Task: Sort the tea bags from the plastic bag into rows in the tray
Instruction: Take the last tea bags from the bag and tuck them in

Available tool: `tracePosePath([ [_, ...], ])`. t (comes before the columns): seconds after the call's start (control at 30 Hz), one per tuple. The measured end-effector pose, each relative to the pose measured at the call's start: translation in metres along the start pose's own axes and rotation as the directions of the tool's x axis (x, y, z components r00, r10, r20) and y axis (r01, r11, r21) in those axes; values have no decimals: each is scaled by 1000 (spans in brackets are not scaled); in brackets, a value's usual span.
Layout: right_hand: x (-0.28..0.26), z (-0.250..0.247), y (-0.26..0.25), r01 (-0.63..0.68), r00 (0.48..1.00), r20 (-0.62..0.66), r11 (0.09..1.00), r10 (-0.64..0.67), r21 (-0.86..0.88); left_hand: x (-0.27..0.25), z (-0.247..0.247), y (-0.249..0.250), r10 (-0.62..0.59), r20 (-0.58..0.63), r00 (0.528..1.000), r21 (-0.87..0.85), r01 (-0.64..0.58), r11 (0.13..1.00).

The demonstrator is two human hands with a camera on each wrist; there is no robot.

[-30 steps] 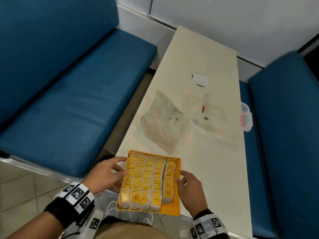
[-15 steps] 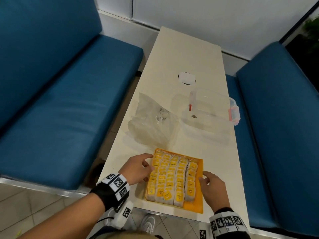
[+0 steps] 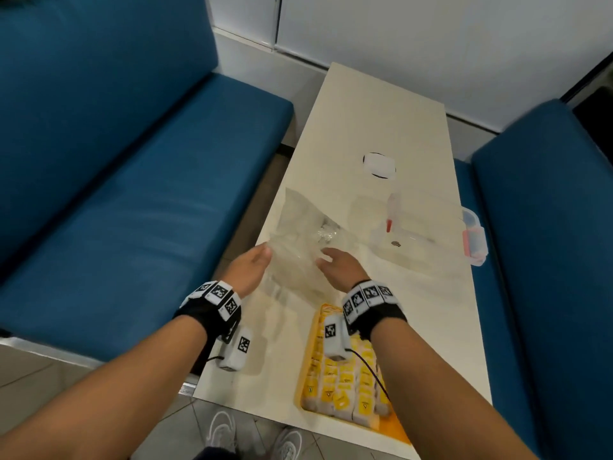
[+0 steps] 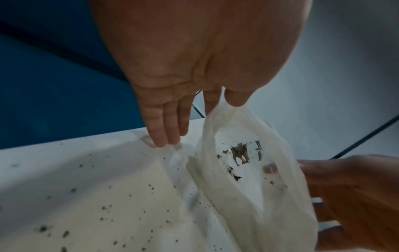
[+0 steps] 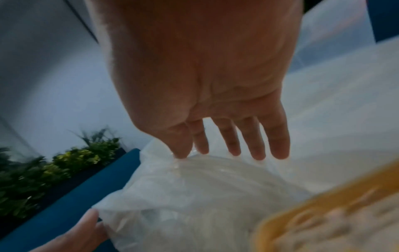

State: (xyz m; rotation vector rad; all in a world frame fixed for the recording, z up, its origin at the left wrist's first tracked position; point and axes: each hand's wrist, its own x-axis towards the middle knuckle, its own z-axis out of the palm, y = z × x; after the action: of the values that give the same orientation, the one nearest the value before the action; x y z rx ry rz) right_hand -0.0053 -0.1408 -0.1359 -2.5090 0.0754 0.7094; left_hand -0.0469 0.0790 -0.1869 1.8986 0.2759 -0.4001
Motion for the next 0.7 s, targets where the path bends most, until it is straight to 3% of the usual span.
tracePosePath([
  [0.13, 11, 17, -49, -7, 997, 73, 984, -6, 177, -6, -14, 11, 16, 56, 998, -231, -3, 973],
  [0.23, 10, 32, -89, -15, 986, 159, 921, -51, 390, -17, -34, 24, 141, 95, 985, -336, -102, 936],
  [0.33, 5, 43, -128, -41, 954, 263, 805, -145, 592, -22, -65, 19, 230, 42, 972, -210, -216, 953],
  [0.47, -1, 49, -158, -116, 919, 339, 684, -201, 720, -29, -98, 14, 223, -15, 975, -55, -224, 973],
  [0.6, -17, 48, -171, -122, 873, 412, 702, -261, 702, -35, -124, 0, 263, -217, 940, 161, -232, 959],
  [0.7, -44, 28, -145, -60, 888, 362, 708, -284, 704, -46, -153, -31, 195, -337, 921, 281, -100, 954],
])
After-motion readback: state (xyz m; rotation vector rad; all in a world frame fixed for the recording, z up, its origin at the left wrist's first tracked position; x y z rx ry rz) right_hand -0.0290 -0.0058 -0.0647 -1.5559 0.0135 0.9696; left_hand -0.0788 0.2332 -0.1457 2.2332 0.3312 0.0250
